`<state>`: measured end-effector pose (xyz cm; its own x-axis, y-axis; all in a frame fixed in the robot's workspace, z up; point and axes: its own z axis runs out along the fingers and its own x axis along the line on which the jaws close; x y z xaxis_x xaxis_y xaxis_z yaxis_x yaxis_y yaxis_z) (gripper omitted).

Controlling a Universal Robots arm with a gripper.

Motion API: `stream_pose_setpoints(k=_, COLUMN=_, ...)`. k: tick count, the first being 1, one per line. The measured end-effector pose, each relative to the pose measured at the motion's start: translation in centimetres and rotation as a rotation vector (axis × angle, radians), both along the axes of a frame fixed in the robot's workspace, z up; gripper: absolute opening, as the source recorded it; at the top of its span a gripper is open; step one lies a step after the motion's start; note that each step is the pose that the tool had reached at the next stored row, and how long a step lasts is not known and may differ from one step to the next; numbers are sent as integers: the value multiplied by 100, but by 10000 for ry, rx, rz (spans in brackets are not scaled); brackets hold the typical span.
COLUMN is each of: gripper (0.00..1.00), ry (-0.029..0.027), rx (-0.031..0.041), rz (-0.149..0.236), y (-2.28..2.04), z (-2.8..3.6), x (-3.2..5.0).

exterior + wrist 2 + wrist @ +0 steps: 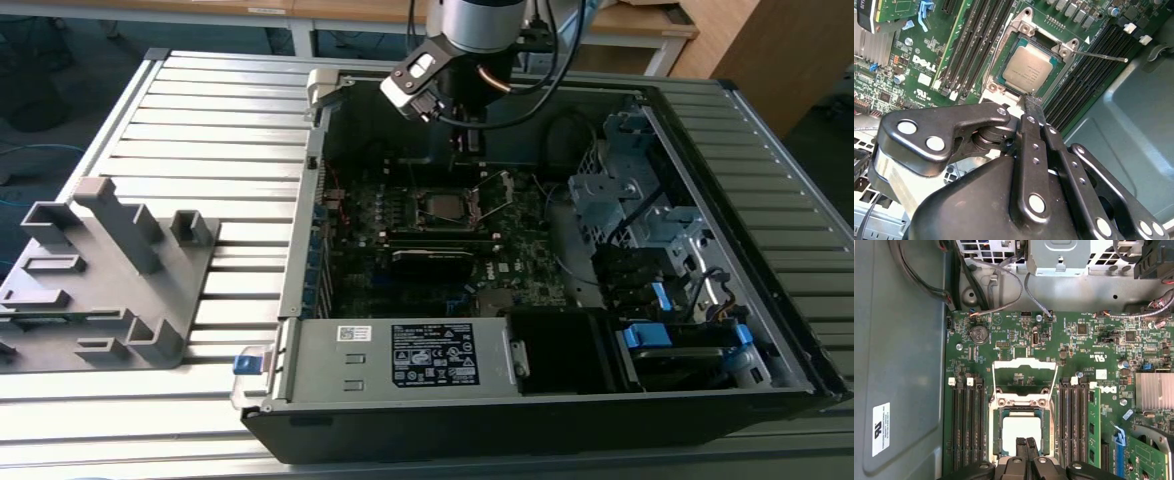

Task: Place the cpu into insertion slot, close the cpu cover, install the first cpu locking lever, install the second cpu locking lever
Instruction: 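Close the cpu cover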

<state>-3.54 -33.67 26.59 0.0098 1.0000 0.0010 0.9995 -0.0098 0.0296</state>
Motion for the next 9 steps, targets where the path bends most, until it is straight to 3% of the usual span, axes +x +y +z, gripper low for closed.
stream_pose_setpoints(k=9, gripper=11, ry=0, rx=1, rz=0, y=0, z=-1, x=122)
